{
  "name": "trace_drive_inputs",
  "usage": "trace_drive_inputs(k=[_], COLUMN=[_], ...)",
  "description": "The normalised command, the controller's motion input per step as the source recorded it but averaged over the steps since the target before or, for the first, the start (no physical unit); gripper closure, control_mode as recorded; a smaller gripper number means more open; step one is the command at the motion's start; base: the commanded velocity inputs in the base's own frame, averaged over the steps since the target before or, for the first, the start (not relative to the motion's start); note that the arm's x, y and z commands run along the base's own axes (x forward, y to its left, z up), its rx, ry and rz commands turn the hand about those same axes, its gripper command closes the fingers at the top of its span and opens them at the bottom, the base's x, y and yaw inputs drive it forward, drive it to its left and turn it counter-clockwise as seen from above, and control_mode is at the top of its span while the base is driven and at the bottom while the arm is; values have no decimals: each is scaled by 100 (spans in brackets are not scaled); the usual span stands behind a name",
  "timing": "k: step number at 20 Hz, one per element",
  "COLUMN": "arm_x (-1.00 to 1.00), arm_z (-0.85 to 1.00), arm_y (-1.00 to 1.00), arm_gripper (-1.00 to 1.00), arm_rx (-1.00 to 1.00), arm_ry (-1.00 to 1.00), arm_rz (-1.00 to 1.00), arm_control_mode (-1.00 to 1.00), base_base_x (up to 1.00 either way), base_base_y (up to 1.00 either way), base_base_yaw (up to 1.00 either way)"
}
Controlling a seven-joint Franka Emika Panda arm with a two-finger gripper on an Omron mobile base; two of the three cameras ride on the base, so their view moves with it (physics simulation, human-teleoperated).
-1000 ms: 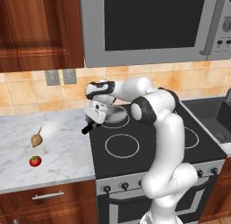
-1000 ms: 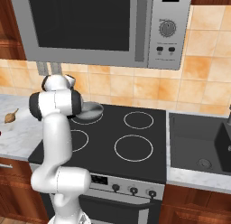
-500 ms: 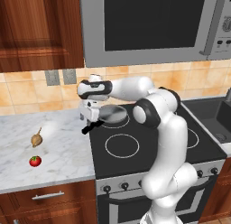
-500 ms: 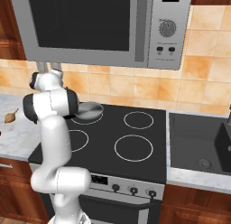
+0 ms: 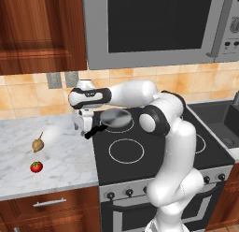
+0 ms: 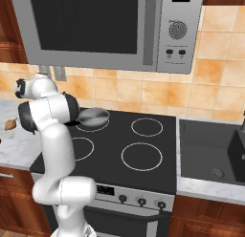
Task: Place the pan on the rear left burner on the stove. Then place the tomato and the onion in the pan and turn on the rear left burner.
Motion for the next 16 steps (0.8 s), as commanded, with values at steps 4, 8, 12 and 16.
trace_drive_inputs(k=[4, 8, 12, 16], arm_x=[-28, -12, -5, 0], arm_z=[5, 3, 4, 13], arm_y=[49, 42, 32, 24], arm_gripper=[-100, -100, -100, -100], arm_rx=[-10, -13, -14, -10], arm_ry=[0, 0, 0, 0], arm_rz=[2, 12, 16, 20], arm_control_mode=[-100, -100, -100, -100], base_base_x=[0, 0, 0, 0], base_base_y=[0, 0, 0, 0], base_base_yaw=[0, 0, 0, 0])
